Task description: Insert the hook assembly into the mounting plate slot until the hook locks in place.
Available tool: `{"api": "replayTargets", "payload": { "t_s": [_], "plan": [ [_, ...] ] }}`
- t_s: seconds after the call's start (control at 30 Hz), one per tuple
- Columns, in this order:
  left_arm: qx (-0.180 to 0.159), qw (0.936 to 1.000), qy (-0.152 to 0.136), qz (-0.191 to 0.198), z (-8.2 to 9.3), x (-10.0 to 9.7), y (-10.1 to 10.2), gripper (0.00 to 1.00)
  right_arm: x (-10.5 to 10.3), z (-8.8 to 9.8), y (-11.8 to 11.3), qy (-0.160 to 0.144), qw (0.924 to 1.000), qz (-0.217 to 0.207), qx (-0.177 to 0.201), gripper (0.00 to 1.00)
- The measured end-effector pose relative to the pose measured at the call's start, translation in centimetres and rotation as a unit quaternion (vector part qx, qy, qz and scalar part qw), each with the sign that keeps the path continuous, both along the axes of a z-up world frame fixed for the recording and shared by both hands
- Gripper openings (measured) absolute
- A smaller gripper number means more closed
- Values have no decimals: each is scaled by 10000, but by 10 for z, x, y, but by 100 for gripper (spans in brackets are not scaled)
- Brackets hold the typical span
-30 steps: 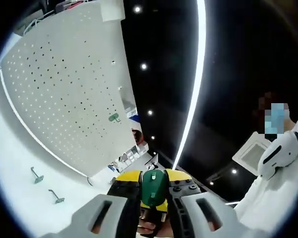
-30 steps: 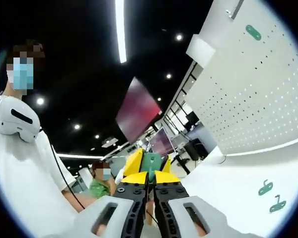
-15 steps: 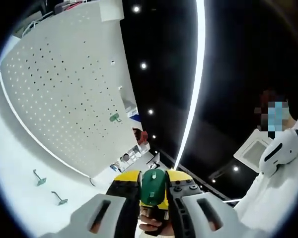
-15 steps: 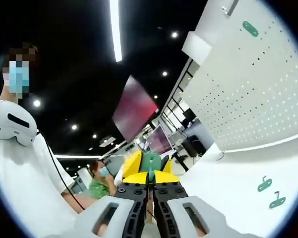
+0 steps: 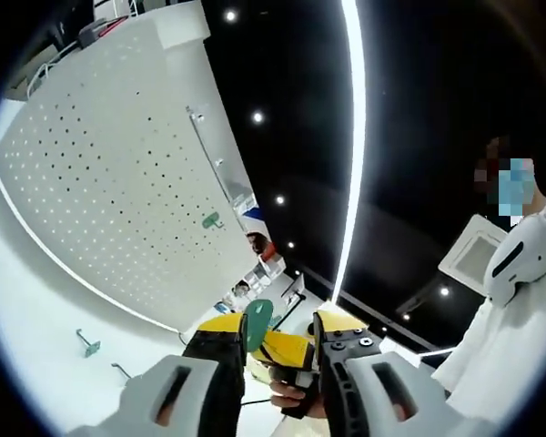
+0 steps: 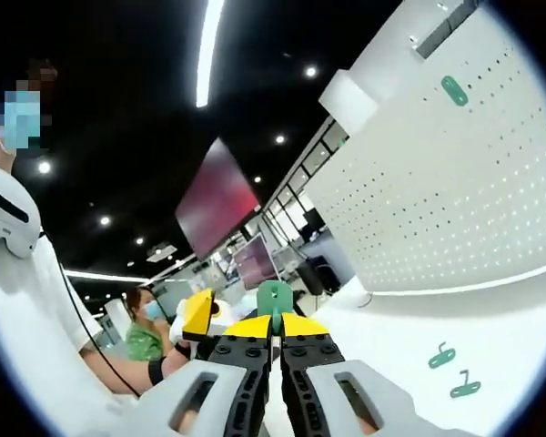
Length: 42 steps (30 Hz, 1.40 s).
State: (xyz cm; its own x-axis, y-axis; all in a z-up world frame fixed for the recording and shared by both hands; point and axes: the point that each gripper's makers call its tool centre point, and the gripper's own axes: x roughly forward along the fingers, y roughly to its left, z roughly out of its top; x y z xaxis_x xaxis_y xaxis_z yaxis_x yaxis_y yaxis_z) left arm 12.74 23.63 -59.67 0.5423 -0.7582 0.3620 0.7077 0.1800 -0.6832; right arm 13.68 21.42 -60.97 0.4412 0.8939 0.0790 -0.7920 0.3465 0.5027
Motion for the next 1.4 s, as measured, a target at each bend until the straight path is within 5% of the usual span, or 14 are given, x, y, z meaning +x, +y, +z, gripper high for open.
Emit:
{"api": "replayTargets", "payload": {
  "t_s": [0.47,0.8,0.97,1.27,1.33,1.4],
  "plan": [
    [683,9965,-314,366,1,-13,5,39,22,8,-16,-487,9914,-1023,-651,1],
    [1790,9771,-860,767,4,-17,6,47,41,17,-32,-642,9792,-1688,-926,1],
    [1965,9733,-859,821,2,-16,8,49,55,20,-44,-684,9683,-2172,-1024,1],
    [2741,9499,-963,1155,-9,-11,21,59,83,28,-62,-677,9501,-2813,-1167,1],
    [2789,9484,-960,1163,-10,-10,22,62,88,30,-62,-664,9508,-2800,-1149,1],
    [2809,9475,-951,1197,-11,-9,25,64,94,31,-65,-752,9438,-2934,-1323,1]
  ]
}}
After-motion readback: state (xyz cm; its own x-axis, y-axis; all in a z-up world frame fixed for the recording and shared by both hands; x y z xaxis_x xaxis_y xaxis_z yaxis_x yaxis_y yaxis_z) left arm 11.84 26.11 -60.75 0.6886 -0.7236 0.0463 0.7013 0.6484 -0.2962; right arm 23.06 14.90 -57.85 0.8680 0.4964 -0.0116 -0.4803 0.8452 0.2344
